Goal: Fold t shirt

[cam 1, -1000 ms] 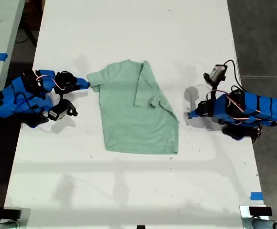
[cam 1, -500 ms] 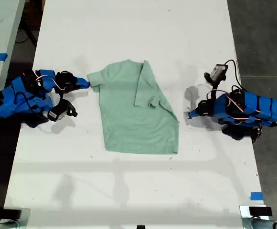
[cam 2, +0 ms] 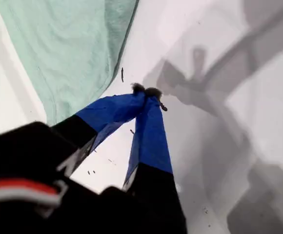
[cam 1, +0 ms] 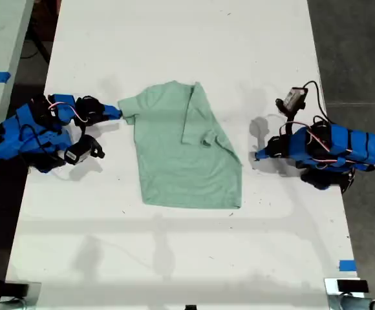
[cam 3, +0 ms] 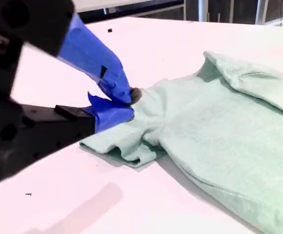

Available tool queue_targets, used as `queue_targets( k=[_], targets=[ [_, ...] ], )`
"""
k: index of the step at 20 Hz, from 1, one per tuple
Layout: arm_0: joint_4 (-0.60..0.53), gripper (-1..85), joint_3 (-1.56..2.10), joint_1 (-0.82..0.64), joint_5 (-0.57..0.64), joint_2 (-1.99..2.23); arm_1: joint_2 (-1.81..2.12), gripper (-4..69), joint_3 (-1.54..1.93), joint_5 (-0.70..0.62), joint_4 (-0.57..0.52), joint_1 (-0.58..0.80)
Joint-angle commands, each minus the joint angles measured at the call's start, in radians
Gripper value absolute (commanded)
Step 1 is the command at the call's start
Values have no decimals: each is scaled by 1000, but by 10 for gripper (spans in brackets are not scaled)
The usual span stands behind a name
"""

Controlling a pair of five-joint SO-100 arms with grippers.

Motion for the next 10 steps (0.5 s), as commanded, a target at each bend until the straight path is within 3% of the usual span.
queue_targets(
  k=[1, 6, 10],
  targets=[
    [-14, -3, 41, 14, 12, 9, 14, -14, 46, -18, -18, -2],
    [-6, -3, 41, 6, 12, 9, 14, -10, 46, -110, -18, 15],
    [8, -3, 41, -3, 6, 9, 14, -10, 46, -460, -18, 12]
  ],
)
